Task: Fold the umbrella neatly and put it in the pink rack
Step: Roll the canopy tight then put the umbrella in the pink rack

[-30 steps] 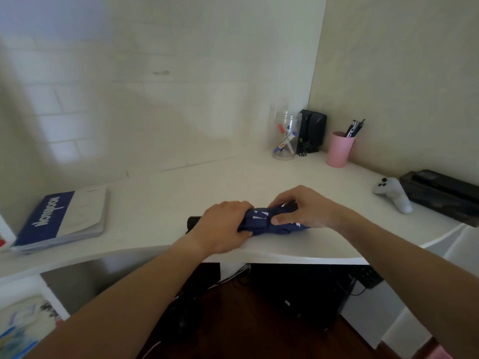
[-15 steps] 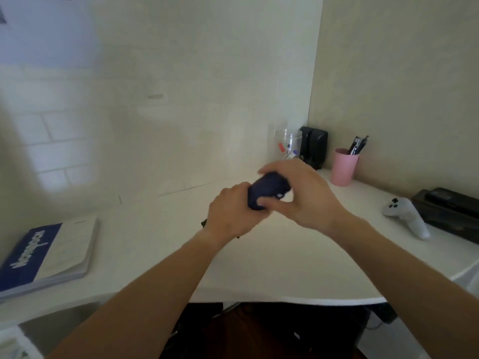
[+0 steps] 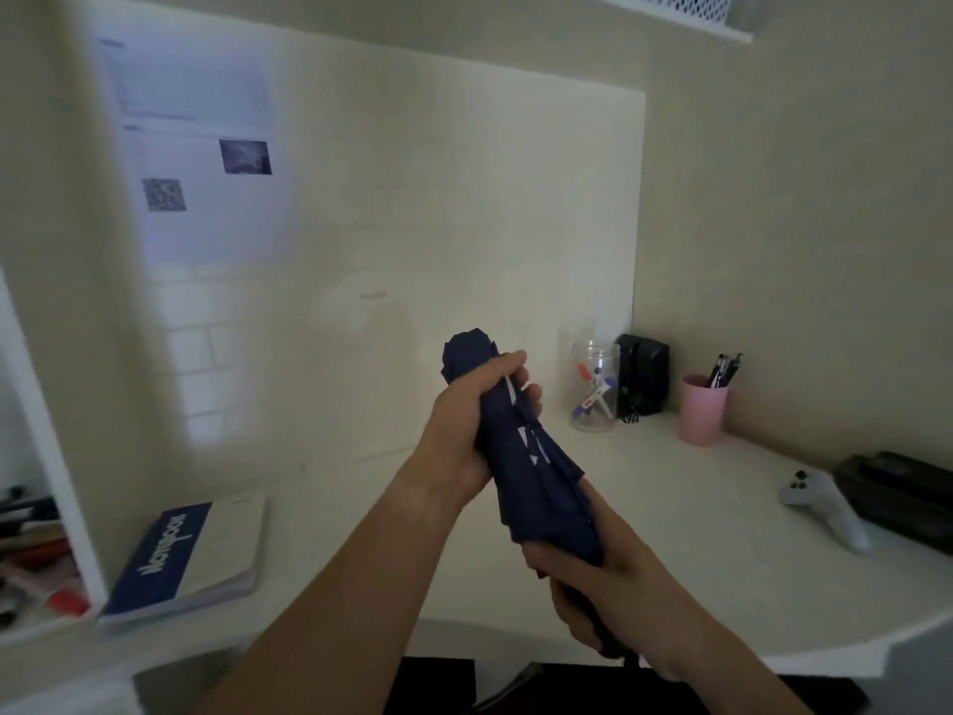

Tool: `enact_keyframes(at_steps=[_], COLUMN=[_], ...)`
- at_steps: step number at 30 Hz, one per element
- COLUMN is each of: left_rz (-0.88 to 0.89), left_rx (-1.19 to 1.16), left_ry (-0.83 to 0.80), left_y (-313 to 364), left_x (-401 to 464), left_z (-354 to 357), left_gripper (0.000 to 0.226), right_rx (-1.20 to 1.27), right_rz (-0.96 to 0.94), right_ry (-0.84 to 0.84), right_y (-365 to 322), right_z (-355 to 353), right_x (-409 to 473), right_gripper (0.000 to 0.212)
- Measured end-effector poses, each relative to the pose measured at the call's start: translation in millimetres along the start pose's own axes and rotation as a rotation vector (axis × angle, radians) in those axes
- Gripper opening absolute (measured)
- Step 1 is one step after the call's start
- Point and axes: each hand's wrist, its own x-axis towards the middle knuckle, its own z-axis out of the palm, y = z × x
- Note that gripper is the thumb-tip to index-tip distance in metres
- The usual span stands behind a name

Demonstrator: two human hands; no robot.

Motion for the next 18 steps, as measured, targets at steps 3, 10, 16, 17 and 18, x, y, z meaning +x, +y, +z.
enact_keyframes(at_steps=[3,10,16,17,18], left_rz=[-0.011,0.109,-0.112,-0.093,-0.071], left_rx=[-0.133,-0.017,0.079,0.075,0.059], left_ry=[-0.121,0.135,0.050,0.120,0.189], left_y=[3.8,1.9,-53.3,-56.5,-59.1], left_x=[-18.3,-23.6,-50.2,-43.6,-37.1], left_z=[3.4,5.6,17.5,16.3,15.3], left_gripper=[0.016,0.021,0.013,0.016,0.020], right_rx=[0.211,-0.616,0.187,0.102,-0.024], right_rz=[0.078,-0.174,0.191,0.155,0.102], right_ry=[-0.172,0.422,0.151,0.201,0.295], right_y=[-16.0,-11.5,-37.1,-33.2,-28.5], right_z=[-1.2,2.7,6.9,3.4,1.6], right_x=[-17.7,-36.2,-38.2,-37.0,-36.3], right_gripper=[0.029,0.019,0.044,0.044,0.042])
